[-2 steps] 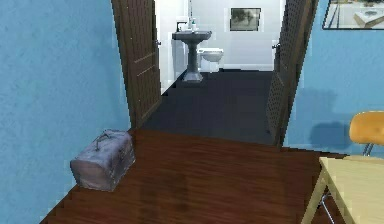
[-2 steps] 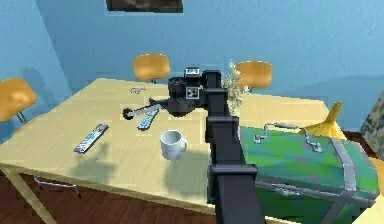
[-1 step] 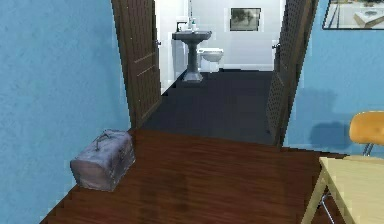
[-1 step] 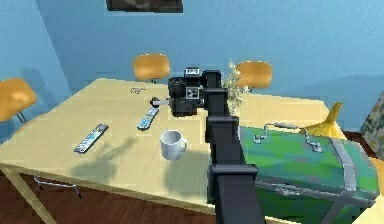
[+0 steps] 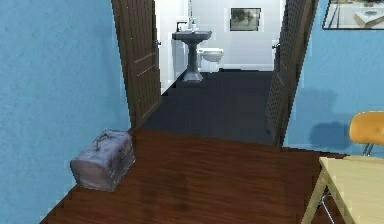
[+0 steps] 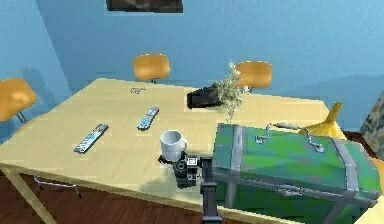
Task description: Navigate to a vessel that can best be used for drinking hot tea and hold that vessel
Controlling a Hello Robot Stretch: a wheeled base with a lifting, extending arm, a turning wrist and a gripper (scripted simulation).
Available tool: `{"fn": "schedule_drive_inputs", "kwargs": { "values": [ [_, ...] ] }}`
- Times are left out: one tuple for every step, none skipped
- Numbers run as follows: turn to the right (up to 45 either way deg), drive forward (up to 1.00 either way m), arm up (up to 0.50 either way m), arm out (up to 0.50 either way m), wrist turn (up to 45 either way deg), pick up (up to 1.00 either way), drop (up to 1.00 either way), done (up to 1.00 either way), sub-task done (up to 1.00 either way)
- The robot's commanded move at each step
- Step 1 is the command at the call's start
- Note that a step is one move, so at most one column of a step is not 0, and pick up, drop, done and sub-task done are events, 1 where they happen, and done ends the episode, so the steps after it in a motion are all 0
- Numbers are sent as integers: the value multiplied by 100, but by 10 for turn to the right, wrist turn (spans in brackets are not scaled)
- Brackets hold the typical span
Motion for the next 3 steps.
{"fn": "schedule_drive_inputs", "kwargs": {
  "values": [
    [0,0,0,0,0,100,0,0,0],
    [0,0,10,0,0,0,0,0,0],
    [0,0,0,0,0,0,0,100,0]
  ]
}}
